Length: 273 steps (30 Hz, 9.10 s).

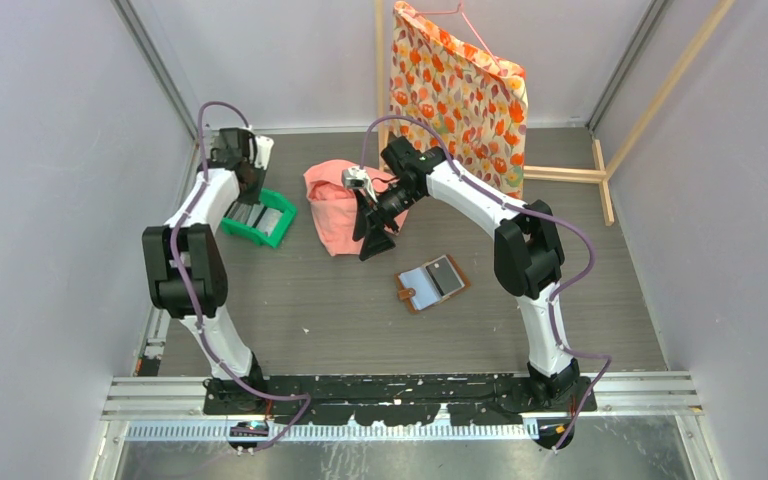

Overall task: Put the credit cards into the card holder
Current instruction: Pick up the credit card from the storage box, then insert the credit card into the card holder.

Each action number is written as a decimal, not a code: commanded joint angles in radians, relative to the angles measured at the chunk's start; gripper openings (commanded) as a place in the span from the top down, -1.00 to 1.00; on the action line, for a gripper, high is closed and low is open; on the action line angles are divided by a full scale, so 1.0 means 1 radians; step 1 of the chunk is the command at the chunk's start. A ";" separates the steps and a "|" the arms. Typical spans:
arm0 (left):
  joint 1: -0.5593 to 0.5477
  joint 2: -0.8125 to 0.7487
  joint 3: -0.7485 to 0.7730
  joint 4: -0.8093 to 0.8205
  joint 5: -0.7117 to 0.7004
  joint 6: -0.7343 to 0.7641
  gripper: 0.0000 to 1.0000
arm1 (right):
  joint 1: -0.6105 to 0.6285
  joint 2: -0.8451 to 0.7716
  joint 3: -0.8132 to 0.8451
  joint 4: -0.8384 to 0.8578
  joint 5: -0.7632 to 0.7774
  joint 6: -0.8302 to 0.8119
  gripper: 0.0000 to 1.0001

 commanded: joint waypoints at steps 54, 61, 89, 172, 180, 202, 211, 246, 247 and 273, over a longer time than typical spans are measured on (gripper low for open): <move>0.377 -0.183 -0.006 0.035 0.855 -0.615 0.99 | 0.000 -0.002 0.013 0.704 0.023 1.032 -0.43; 0.385 -0.192 -0.087 0.176 0.981 -0.736 0.99 | 0.003 0.109 0.034 1.212 0.088 1.624 -0.41; 0.323 -0.353 -0.430 0.877 1.239 -1.323 0.99 | 0.034 0.265 0.073 1.565 0.245 2.041 -0.41; -0.722 -0.667 -0.826 0.809 0.558 -1.321 0.20 | -0.321 -0.740 -0.836 -0.022 0.365 0.270 0.98; -0.808 -0.390 -0.759 0.897 0.512 -1.314 0.61 | -0.336 -0.565 -0.770 -0.056 0.371 0.305 0.98; -0.820 -0.131 -0.609 0.764 0.393 -1.166 0.68 | -0.412 -0.398 -0.696 0.007 0.350 0.410 0.97; -0.820 -0.095 -0.592 0.702 0.334 -1.116 0.71 | -0.411 -0.275 -0.634 0.012 0.303 0.428 0.97; -0.819 -0.085 -0.624 0.698 0.345 -1.121 0.79 | -0.331 -0.148 -0.595 0.088 0.357 0.501 0.96; -0.819 -0.085 -0.624 0.699 0.345 -1.121 0.79 | -0.330 -0.146 -0.593 0.086 0.350 0.500 0.96; -0.818 -0.085 -0.620 0.679 0.347 -1.107 0.81 | -0.329 -0.120 -0.566 0.034 0.335 0.460 0.98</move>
